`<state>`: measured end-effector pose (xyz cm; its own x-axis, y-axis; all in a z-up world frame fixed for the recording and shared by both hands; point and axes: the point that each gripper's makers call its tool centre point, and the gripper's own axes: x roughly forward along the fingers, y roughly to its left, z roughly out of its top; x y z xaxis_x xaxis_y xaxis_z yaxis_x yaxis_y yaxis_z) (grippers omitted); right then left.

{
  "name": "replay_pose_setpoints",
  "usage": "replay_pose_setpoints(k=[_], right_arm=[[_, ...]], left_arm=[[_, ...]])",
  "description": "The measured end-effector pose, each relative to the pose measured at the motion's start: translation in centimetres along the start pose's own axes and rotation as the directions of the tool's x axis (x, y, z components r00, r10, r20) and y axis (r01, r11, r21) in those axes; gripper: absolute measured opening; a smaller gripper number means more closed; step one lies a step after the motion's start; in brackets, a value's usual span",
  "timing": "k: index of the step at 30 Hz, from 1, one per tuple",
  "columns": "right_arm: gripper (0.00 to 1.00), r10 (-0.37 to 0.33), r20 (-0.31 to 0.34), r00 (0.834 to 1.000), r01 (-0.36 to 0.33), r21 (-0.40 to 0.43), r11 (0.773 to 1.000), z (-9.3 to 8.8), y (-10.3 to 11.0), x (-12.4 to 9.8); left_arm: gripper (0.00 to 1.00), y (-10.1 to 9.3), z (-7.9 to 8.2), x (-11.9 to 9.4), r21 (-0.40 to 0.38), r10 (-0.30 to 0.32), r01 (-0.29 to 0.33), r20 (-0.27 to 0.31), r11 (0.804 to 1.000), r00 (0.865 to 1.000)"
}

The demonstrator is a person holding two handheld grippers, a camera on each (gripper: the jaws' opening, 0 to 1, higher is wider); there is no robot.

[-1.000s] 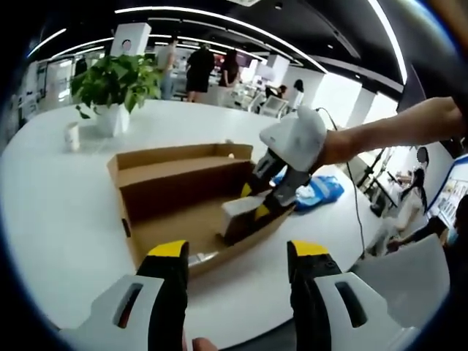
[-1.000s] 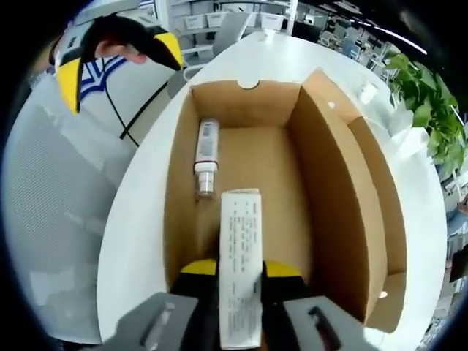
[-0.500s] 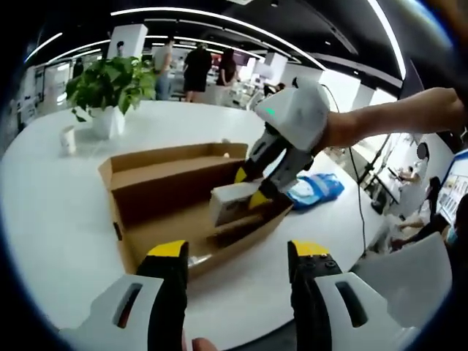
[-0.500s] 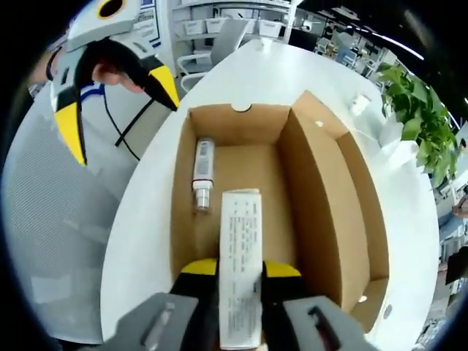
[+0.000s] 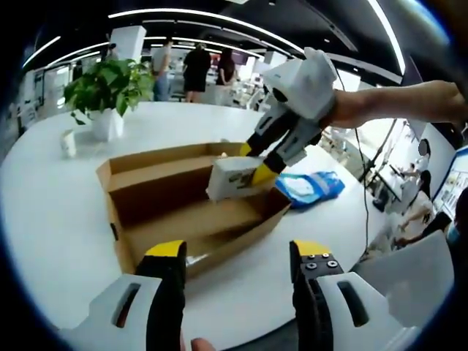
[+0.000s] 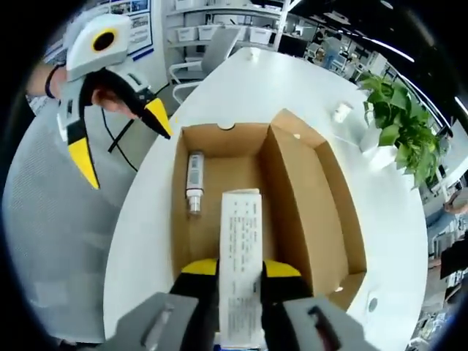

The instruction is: Operate the shoe box by opening the lid, removing the specified soft item, and placing it in the target area until the item is outside and the box remains undamaged.

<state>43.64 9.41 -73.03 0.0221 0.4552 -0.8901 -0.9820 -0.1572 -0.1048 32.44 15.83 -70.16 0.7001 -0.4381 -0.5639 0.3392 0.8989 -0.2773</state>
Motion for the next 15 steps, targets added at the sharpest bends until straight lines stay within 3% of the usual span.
replay_pose_setpoints(k=[15], right_arm=[[0.17,-0.067,0.008,0.998,0.066,0.034,0.997,-1.7,-1.5,-4.0]], left_arm=[[0.59,-0.8,0.9,0.1,0.006,0.0,0.0,0.011,1.0,1.0]])
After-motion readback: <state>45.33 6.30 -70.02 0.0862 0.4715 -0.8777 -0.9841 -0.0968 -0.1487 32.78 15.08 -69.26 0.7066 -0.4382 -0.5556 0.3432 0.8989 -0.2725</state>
